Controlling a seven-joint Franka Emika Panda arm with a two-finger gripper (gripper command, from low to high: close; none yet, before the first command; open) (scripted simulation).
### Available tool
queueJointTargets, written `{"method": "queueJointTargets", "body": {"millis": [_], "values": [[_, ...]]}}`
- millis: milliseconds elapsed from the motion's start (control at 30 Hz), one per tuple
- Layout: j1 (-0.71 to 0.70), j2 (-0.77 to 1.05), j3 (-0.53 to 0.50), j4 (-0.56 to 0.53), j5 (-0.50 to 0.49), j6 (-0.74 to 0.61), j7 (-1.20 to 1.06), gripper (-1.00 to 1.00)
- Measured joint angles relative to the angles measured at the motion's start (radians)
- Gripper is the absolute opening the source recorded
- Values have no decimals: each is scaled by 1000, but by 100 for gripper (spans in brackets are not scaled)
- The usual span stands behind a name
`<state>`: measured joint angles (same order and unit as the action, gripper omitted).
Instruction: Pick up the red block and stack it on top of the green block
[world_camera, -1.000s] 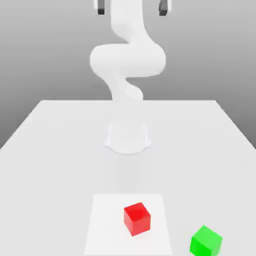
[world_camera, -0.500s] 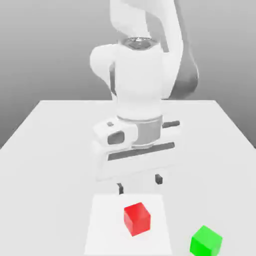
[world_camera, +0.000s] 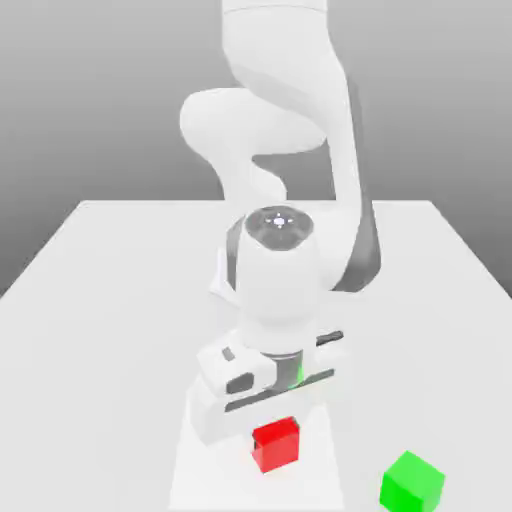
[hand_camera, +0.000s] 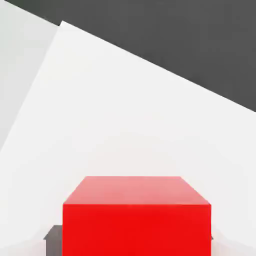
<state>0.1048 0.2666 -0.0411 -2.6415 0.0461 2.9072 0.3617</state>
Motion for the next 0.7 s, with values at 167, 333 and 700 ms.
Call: {"method": "queueJointTargets", "body": {"millis": [167, 333, 700], "values": [[14, -155, -10, -13, -31, -142, 15, -100], [83, -121, 68, 142, -55, -263, -90, -100], [162, 70, 124, 295, -107, -227, -166, 100]]}}
